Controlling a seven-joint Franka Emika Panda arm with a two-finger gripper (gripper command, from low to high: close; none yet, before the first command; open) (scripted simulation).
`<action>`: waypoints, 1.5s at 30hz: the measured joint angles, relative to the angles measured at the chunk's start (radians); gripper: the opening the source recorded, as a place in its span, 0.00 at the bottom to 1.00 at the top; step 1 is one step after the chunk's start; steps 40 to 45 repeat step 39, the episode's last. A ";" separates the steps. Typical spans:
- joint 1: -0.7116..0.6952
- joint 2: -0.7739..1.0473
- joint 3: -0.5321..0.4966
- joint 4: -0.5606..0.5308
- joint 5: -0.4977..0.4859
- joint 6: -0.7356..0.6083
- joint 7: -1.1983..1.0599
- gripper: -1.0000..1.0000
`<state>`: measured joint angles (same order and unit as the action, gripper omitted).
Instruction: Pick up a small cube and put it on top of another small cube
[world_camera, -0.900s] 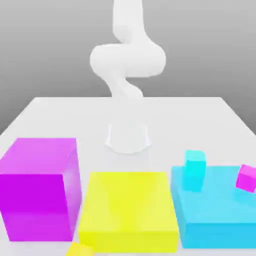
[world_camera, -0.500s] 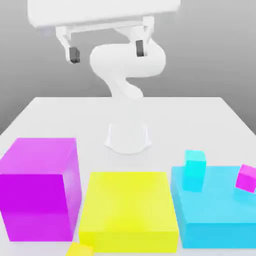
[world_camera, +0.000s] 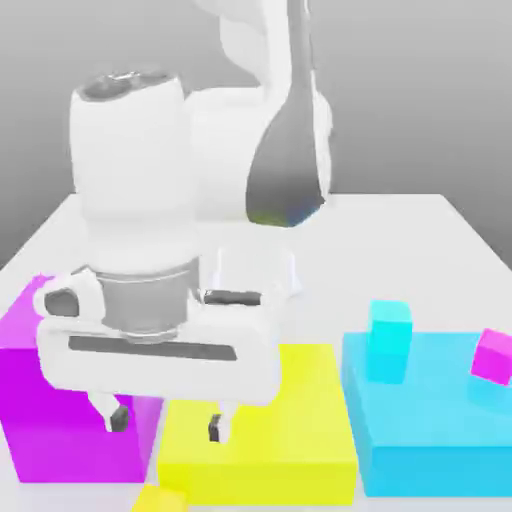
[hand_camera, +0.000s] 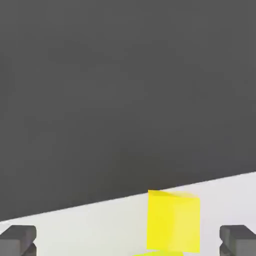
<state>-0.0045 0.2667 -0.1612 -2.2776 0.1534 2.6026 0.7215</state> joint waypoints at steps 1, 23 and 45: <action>-0.001 0.034 -0.006 0.000 -0.006 0.011 0.005 0.50; 0.087 -0.009 0.116 -0.051 -0.045 -0.029 -0.106 0.00; 0.626 -0.229 0.322 -0.215 -0.156 -0.074 -0.448 1.00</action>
